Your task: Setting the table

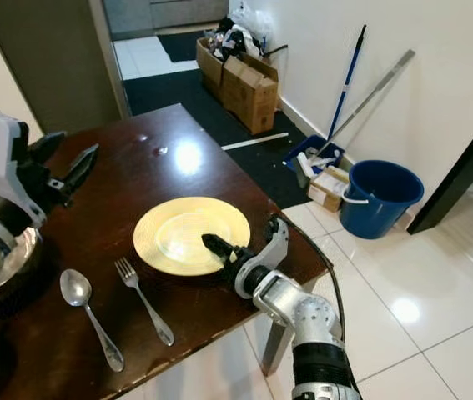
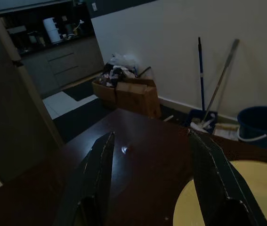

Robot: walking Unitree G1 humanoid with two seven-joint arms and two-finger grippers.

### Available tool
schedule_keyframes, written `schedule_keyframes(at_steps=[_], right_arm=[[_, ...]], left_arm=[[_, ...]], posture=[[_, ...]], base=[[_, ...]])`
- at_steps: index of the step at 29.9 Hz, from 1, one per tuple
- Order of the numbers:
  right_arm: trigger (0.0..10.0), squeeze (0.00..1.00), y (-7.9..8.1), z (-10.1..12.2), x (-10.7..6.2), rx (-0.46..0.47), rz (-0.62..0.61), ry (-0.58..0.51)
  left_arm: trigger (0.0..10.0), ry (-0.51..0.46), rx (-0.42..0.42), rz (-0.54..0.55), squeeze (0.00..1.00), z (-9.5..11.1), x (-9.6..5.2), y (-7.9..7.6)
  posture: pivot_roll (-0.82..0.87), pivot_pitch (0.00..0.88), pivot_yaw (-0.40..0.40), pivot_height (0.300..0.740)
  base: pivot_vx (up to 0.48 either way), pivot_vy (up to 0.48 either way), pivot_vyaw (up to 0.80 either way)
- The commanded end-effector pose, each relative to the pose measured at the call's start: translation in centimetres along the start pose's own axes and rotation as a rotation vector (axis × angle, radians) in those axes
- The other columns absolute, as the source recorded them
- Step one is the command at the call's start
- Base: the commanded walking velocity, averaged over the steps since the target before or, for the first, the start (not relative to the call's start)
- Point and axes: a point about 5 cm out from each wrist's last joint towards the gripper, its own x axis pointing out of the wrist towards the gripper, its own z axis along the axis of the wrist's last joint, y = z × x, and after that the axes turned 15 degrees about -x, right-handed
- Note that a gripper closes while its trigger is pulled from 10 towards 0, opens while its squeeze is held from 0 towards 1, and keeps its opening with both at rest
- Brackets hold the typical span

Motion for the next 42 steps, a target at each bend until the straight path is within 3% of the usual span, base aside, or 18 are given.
schedule_keyframes(at_steps=[1,12,20,21,22,23,27,28,29,30,31,32,33,35,36,38,42], right_arm=[[10.0,0.0,0.3,-0.7,-0.6,0.017,0.007,0.033],[10.0,0.0,1.3,-4.3,-4.6,0.057,-0.027,0.126],[10.0,0.0,1.4,-4.5,-6.3,0.05,-0.081,0.086],[10.0,0.0,1.5,-4.2,-6.5,0.017,-0.087,0.075],[10.0,0.0,1.9,-3.5,-6.6,-0.091,-0.094,0.041],[10.0,0.0,2.1,-3.3,-6.6,-0.139,-0.098,0.026],[10.0,0.0,2.3,-3.1,-6.7,-0.164,-0.104,0.018],[10.0,0.0,2.8,-2.6,-6.6,-0.319,-0.118,-0.016],[10.0,0.0,3.3,-1.9,-6.1,-0.554,-0.175,-0.075],[10.0,0.0,3.9,-1.5,-5.8,-0.734,-0.191,-0.124],[10.0,0.0,4.4,-1.0,-5.6,-0.865,-0.217,-0.191],[10.0,0.0,4.8,-0.5,-5.4,-0.911,-0.24,-0.245],[10.0,0.0,4.8,-0.5,-5.4,-0.911,-0.24,-0.245],[10.0,0.0,5.6,0.9,-5.1,-0.901,-0.285,-0.377],[10.0,0.0,5.6,0.9,-5.1,-0.901,-0.285,-0.377],[10.0,0.0,6.7,2.3,-4.7,-0.985,-0.297,-0.479],[10.0,0.0,7.3,3.6,-4.4,-0.993,-0.309,-0.543]], left_arm=[[10.0,0.01,-0.007,0.013,0.0,-0.6,0.0,0.1],[10.0,0.002,-0.046,0.015,0.0,-1.4,0.1,-0.4],[10.0,0.002,-0.068,0.009,0.0,-2.0,0.4,-0.7],[10.0,0.0,-0.071,0.009,0.0,-2.0,0.5,-0.8],[10.0,-0.004,-0.08,0.012,0.0,-2.2,0.7,-0.8],[10.0,-0.005,-0.082,0.013,0.0,-2.3,0.8,-0.9],[10.0,-0.006,-0.083,0.014,0.0,-2.3,0.8,-0.9],[10.0,-0.003,-0.09,0.02,0.0,-2.6,1.0,-1.1],[10.0,0.02,-0.113,0.034,0.0,-3.4,1.2,-1.4],[10.0,0.038,-0.129,0.045,0.0,-4.0,1.2,-1.7],[10.0,0.061,-0.158,0.071,0.0,-4.7,1.1,-1.8],[10.0,0.08,-0.189,0.097,0.0,-5.3,0.9,-1.8],[10.0,0.08,-0.189,0.097,0.0,-5.3,0.9,-1.8],[10.0,0.125,-0.28,0.173,0.0,-6.6,0.3,-1.4],[10.0,0.125,-0.28,0.173,0.0,-6.6,0.3,-1.4],[10.0,0.18,-0.309,0.204,0.0,-8.0,-0.3,-1.4],[10.0,0.198,-0.291,0.206,0.0,-8.6,-0.8,-1.5]], posture=[[0.02,0.049,0.088,0.74],[-0.02,0.048,0.061,0.74],[-0.05,0.043,0.065,0.74],[-0.06,0.038,0.067,0.74],[-0.06,0.032,0.069,0.74],[-0.06,0.031,0.07,0.74],[-0.06,0.031,0.07,0.74],[-0.07,0.02,0.078,0.74],[-0.08,0.015,0.089,0.74],[-0.09,0.011,0.093,0.74],[-0.09,0.008,0.095,0.74],[-0.09,0.0,0.099,0.74],[-0.09,0.0,0.099,0.74],[-0.09,0.0,0.11,0.74],[-0.09,0.0,0.11,0.74],[-0.08,0.0,0.116,0.74],[-0.08,0.0,0.117,0.74]], base=[[0.0,0.0,0.0],[0.0,0.0,0.0],[0.0,0.0,0.0],[0.0,0.0,0.0],[0.0,0.0,0.0],[0.0,0.0,0.0],[0.0,0.0,0.0],[0.0,0.0,0.0],[0.0,0.0,0.0],[0.0,0.0,0.0],[0.0,0.0,0.0],[0.0,0.0,0.0],[0.0,0.0,0.0],[0.0,0.0,0.0],[0.0,0.0,0.0],[0.0,0.0,0.0],[0.0,0.0,0.0]])
